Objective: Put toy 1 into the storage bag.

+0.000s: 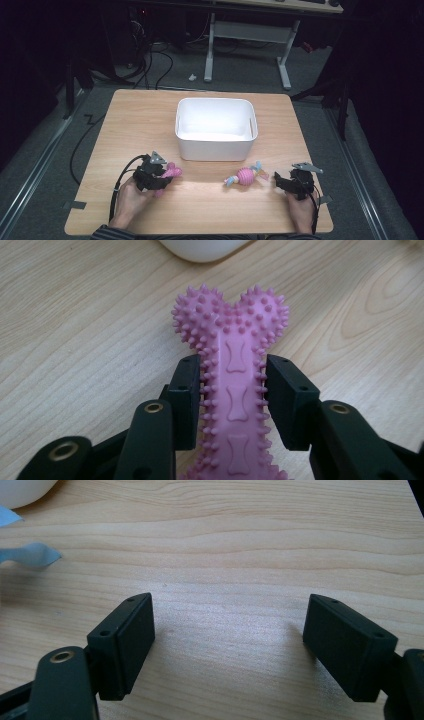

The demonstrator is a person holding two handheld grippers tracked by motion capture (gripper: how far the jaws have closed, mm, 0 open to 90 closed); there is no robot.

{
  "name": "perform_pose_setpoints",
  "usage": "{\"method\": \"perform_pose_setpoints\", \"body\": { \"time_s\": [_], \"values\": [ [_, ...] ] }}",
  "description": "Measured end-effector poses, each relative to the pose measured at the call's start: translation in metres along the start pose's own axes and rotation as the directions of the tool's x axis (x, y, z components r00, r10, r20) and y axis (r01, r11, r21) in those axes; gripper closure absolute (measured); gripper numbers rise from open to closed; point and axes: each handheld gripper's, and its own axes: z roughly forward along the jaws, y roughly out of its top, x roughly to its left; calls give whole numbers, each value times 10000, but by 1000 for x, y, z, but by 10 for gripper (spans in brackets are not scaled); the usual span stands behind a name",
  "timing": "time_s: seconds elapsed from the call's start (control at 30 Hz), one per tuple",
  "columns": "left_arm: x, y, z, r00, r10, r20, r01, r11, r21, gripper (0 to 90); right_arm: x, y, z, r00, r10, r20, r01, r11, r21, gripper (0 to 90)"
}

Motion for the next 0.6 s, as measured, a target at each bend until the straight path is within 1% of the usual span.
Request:
{"method": "perform_pose_setpoints", "body": {
  "time_s": [0.07, 0.1, 0.13, 0.17, 0.2, 0.23, 0.33, 0.4, 0.43, 0.5, 0.53, 0.6],
  "values": [
    [2, 0, -3, 9999, -118, 86, 119, 9998, -145, 595, 0, 0, 0, 10000, 0, -1, 0, 10000, 1, 208],
    [2, 0, -3, 9999, -118, 86, 119, 9998, -145, 595, 0, 0, 0, 10000, 2, -2, -2, 10000, 2, 208],
    [4, -1, -6, 9996, -198, 215, 203, 9995, -231, 595, 0, 0, 0, 10000, 1, 0, -1, 10000, 1, 208],
    [4, -1, -6, 9996, -198, 215, 203, 9995, -231, 595, 0, 0, 0, 10000, 1, 0, -1, 10000, 1, 208],
    [6, -1, -9, 9990, -324, 319, 335, 9988, -356, 596, 0, 0, 0, 10000, -1, 0, 1, 10000, -1, 208],
    [7, -1, -11, 9988, -360, 323, 372, 9986, -382, 596, 0, 0, 0, 10000, 0, 1, 0, 10000, 1, 208],
    [7, 1, -14, 9991, -325, 268, 335, 9986, -400, 596, 0, 0, 0, 10000, 0, -4, 0, 10000, 0, 208],
    [8, 6, -22, 9996, -224, 186, 236, 9977, -640, 596, 0, 0, 0, 10000, -16, -22, 16, 10000, 8, 208],
    [8, 8, -25, 9996, -237, 175, 249, 9970, -733, 596, 0, 0, 0, 10000, -17, -23, 17, 10000, 7, 208],
    [9, 11, -30, 9996, -213, 210, 232, 9954, -929, 596, 0, 0, 0, 10000, -16, -24, 16, 10000, 7, 208],
    [9, 11, -30, 9996, -213, 210, 232, 9954, -929, 597, 0, 0, 0, 10000, -16, -24, 16, 10000, 7, 208],
    [10, 16, -38, 9995, -166, 279, 197, 9933, -1140, 597, 0, 0, 0, 10000, -16, -19, 16, 10000, 7, 208]
  ]
}}
